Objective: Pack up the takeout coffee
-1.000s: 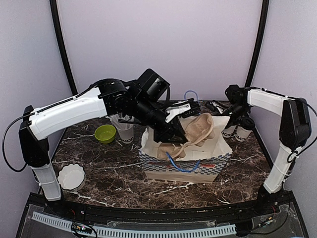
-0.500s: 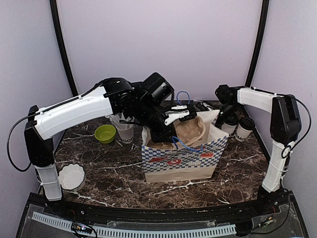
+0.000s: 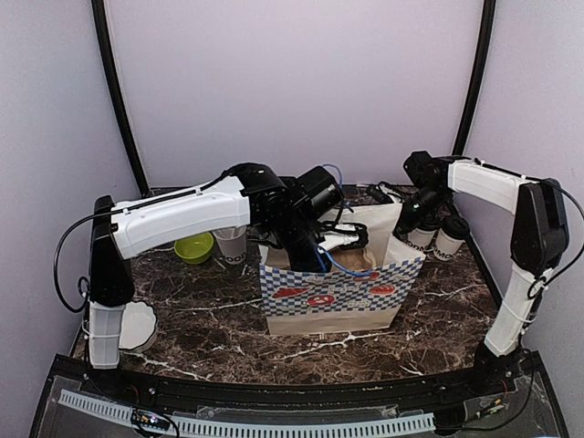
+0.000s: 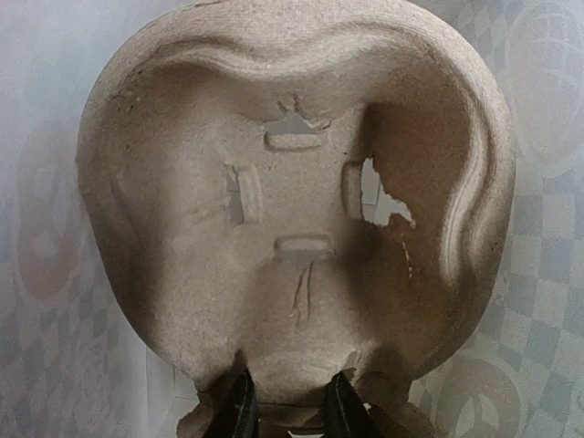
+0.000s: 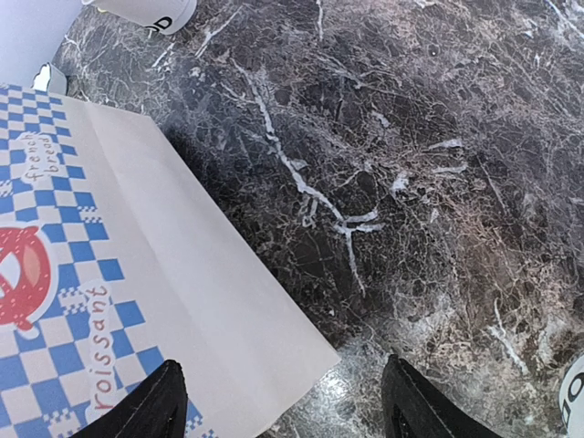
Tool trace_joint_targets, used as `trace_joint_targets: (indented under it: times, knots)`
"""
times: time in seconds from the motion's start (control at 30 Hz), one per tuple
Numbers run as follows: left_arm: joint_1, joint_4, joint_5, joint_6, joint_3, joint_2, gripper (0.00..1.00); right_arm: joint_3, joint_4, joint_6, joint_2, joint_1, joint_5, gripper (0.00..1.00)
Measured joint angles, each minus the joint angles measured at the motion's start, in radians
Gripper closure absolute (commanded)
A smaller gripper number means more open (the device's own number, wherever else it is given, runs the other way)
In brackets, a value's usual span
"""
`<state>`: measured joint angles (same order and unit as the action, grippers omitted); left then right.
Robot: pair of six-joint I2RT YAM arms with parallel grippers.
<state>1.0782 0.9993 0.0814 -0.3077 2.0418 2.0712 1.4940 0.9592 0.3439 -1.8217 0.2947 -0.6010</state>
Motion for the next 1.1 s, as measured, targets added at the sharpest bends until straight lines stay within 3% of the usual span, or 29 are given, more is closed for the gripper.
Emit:
trace_joint_targets:
  times: [0.43,0.77,0.83,0.87,1.1]
  knots:
    - [0.000,0.020,0.007,0.000,0.027,0.160,0.77,-0.021,0.002,0.016,0.060,0.000,0.000,0.24]
    - [0.000,0.039,0.016,0.003,0.051,0.205,0.50,-0.027,0.003,0.018,0.061,0.000,0.000,0.24]
    - [0.000,0.041,0.019,0.005,0.060,0.204,0.43,-0.027,0.008,0.019,0.063,0.000,0.004,0.23]
    - [0.000,0.042,0.024,0.005,0.063,0.204,0.34,-0.027,0.010,0.019,0.065,0.000,0.008,0.23]
    - [0.000,0.050,0.040,0.005,0.064,0.134,0.29,0.000,0.054,0.026,0.100,-0.005,0.039,0.22]
